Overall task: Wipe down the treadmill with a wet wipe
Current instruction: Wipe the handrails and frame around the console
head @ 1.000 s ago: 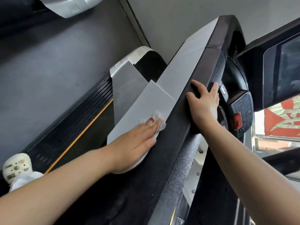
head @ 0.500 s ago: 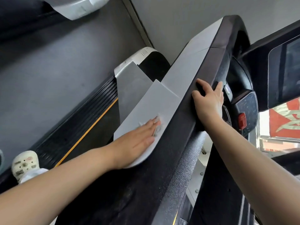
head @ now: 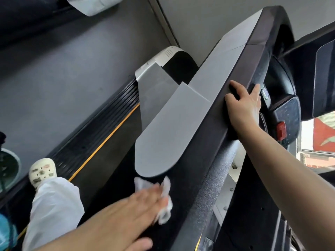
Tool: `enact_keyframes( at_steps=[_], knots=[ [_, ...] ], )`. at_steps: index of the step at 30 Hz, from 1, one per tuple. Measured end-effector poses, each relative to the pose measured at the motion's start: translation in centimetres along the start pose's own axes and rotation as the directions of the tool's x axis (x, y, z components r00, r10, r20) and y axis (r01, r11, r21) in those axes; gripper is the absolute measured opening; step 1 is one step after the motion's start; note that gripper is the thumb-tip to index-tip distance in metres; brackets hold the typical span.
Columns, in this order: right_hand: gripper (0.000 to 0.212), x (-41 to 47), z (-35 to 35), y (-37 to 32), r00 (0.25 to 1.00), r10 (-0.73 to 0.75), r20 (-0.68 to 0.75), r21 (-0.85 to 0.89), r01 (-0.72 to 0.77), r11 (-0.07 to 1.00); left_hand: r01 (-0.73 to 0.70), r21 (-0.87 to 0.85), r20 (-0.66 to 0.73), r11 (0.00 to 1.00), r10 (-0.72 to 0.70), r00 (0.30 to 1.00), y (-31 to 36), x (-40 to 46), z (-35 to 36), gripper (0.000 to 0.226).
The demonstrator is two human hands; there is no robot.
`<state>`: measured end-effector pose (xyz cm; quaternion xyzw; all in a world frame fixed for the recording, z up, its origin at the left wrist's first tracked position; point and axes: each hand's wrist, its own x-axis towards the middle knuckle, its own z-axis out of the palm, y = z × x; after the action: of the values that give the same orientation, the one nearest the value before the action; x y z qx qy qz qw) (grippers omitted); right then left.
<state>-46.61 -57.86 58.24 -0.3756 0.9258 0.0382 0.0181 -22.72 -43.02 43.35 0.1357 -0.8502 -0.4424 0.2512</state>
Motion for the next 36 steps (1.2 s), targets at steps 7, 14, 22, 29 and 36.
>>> enact_keyframes(
  at_steps=[7,14,22,29,36],
  knots=[
    [0.048,-0.1,0.1,0.0,1.000,-0.013,-0.013,-0.002,0.013,1.000,0.344,-0.627,0.157,0.699,-0.320,0.934,-5.0,8.6,-1.7,0.043],
    [0.048,0.0,0.0,0.1,1.000,-0.010,-0.015,-0.013,0.010,1.000,0.258,-0.688,0.142,0.678,-0.223,0.964,-1.7,4.1,-0.6,0.056],
    [0.048,-0.3,-0.1,-0.1,1.000,-0.019,-0.016,-0.009,0.019,1.000,0.554,-0.722,0.279,0.414,-0.560,0.780,-8.3,7.9,1.1,0.048],
    [0.048,-0.1,-0.1,0.0,1.000,-0.009,-0.018,-0.006,0.009,1.000,0.569,-0.771,0.340,0.286,-0.571,0.747,-6.3,4.6,1.8,0.047],
    [0.047,0.0,0.0,0.1,0.999,-0.025,-0.033,0.002,0.025,1.000,0.615,-0.757,0.367,0.221,-0.634,0.681,-11.1,10.4,1.6,0.054]
  ],
)
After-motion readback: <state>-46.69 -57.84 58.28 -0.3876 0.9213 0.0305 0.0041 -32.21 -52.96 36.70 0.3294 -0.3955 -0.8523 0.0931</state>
